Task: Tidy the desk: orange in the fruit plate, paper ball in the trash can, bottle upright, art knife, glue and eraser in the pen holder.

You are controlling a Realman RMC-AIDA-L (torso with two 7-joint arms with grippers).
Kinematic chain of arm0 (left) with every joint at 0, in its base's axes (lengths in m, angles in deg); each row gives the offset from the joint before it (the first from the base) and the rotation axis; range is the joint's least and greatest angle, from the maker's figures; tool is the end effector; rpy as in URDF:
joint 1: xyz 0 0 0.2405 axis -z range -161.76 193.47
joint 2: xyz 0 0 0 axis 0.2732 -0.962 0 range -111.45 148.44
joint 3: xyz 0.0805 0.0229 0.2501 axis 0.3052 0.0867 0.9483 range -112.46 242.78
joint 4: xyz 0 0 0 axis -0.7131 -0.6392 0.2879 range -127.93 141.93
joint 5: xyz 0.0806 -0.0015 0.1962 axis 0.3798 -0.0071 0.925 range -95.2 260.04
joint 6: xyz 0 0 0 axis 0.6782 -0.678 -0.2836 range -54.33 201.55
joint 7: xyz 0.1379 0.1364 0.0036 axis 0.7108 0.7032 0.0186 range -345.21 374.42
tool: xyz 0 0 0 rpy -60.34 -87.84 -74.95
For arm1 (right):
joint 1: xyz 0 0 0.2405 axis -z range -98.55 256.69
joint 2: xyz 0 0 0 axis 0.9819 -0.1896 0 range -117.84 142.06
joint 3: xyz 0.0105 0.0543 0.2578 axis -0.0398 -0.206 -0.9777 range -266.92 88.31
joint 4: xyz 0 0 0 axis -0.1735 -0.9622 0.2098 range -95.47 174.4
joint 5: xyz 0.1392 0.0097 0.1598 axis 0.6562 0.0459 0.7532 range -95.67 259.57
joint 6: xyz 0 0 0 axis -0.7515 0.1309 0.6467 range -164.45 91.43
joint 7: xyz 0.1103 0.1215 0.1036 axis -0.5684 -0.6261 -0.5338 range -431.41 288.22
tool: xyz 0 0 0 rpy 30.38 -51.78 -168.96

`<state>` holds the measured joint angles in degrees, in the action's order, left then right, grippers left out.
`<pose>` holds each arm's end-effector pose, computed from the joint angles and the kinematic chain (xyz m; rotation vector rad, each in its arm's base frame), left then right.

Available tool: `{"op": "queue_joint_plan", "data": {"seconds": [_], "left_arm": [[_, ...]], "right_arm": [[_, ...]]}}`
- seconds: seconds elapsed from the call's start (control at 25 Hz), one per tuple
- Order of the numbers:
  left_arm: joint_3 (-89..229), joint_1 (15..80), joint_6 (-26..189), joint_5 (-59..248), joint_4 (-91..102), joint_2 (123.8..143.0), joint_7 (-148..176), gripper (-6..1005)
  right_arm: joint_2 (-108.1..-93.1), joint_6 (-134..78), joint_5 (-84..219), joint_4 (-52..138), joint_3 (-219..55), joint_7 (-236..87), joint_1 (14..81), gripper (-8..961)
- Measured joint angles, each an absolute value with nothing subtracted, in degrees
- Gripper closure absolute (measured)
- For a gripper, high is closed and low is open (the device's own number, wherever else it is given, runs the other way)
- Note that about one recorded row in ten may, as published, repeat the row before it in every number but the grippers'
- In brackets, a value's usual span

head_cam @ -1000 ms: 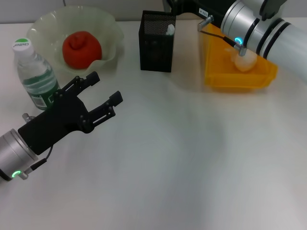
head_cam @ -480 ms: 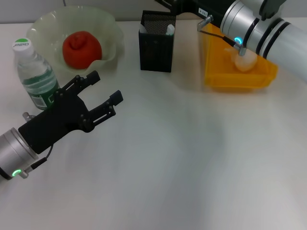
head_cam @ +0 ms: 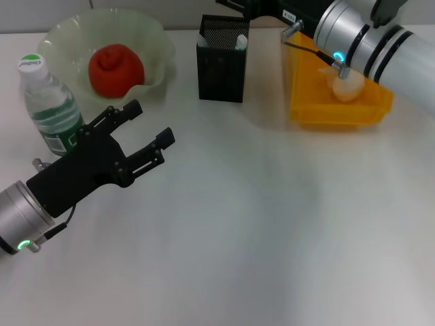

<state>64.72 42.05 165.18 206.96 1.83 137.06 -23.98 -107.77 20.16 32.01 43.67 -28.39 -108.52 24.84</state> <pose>-0.2687 0.3110 -0.0675 -2.2660 -0.4851 -1.0892 0.1381 0.4854 -0.0857 -2.1926 0.3580 0.8833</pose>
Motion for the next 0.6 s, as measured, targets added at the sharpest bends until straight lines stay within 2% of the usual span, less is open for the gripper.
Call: {"op": "queue_joint_plan", "data": {"seconds": [0.16,0.4,0.48,0.6], "left_arm": [[65.23,41.99,165.27,207.27,1.79,136.92,-24.31,186],[69.15,41.79,165.89,207.65,-0.11,136.65,-27.10,186],[71.41,41.71,166.23,207.66,-1.45,136.65,-28.29,186],[74.71,41.59,167.64,207.68,-2.98,136.64,-29.00,186]], "right_arm": [[-107.77,21.95,31.69,45.27,-27.99,-111.17,27.78,153],[-107.11,37.42,31.33,54.69,-22.87,-118.92,41.10,140],[-106.59,42.46,29.83,58.73,-20.98,-121.87,46.62,140],[-105.00,50.18,23.72,63.95,-20.86,-126.75,53.63,140]]}}
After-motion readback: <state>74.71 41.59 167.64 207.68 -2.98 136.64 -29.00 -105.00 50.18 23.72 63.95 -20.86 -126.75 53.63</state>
